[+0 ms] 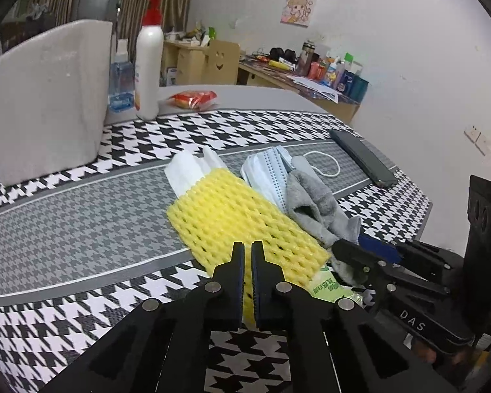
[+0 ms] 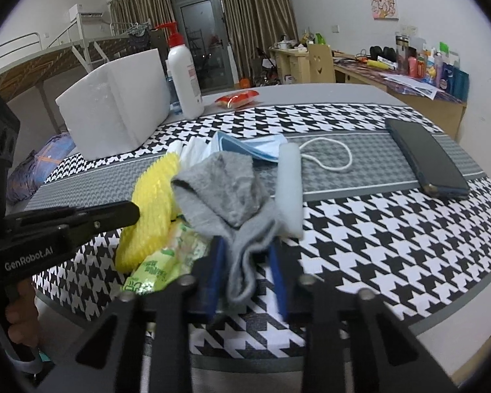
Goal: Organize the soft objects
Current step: 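Close the left tool on the yellow foam net while the right tool grasps the grey sock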
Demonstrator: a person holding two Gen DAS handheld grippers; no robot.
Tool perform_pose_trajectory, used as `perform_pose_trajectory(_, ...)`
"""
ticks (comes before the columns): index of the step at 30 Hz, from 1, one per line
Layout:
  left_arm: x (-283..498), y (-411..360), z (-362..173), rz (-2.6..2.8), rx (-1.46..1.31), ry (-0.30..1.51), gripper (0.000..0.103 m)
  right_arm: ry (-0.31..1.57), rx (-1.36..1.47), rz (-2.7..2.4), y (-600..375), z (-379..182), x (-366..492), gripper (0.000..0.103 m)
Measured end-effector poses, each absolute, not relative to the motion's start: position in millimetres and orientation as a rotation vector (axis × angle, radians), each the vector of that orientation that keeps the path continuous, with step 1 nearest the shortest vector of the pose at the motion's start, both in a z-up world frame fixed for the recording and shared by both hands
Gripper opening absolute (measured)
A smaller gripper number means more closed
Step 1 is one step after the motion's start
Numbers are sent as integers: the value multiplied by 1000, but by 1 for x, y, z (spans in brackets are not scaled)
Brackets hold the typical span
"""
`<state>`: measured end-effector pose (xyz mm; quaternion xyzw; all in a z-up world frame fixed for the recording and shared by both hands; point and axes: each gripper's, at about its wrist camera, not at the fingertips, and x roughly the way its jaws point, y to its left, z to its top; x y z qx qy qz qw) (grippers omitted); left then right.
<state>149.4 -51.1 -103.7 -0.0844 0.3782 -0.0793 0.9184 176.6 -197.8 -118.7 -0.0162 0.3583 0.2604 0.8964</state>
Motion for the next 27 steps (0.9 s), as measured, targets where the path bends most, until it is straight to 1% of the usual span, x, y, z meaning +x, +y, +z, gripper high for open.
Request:
perform_pose_trajectory(2, 148, -51, -103, -165, -168, 777, 5, 734, -46, 533, -198, -116, 173, 14)
perform_pose_trajectory(4, 146, -53, -103, -165, -159, 775, 10, 724, -47, 521, -200, -113, 171, 14)
perform_pose_trajectory(5, 144, -55, -102, -167, -153, 774, 18, 719, -46, 515, -203, -111, 169, 14)
perform_pose_trajectory(6, 144, -55, -102, -168, -149, 772, 29, 709, -42, 509, -206, -107, 167, 14)
perform_pose_trajectory(7, 142, -56, -101, -171, -144, 768, 35, 700, -40, 502, -209, -105, 165, 14)
perform_pose_trajectory(8, 140, -57, -101, -171, -142, 763, 44, 693, -40, 496, -211, -103, 164, 14)
perform_pose_trajectory(9, 137, -58, -101, -171, -137, 757, 47, 685, -39, 486, -214, -101, 162, 14)
perform_pose_trajectory(10, 135, -59, -101, -175, -133, 756, 48, 681, -38, 480, -216, -100, 161, 14)
perform_pose_trajectory(12, 134, -62, -101, -178, -121, 763, 57, 681, -34, 468, -220, -100, 161, 14)
perform_pose_trajectory(14, 133, -65, -102, -178, -115, 766, 62, 691, -31, 459, -223, -105, 162, 14)
perform_pose_trajectory(23, 155, -76, -90, -165, -159, 751, 61, 706, -37, 463, -220, -119, 161, 14)
perform_pose_trajectory(27, 170, -79, -97, -131, -174, 792, 61, 705, -34, 468, -223, -121, 162, 14)
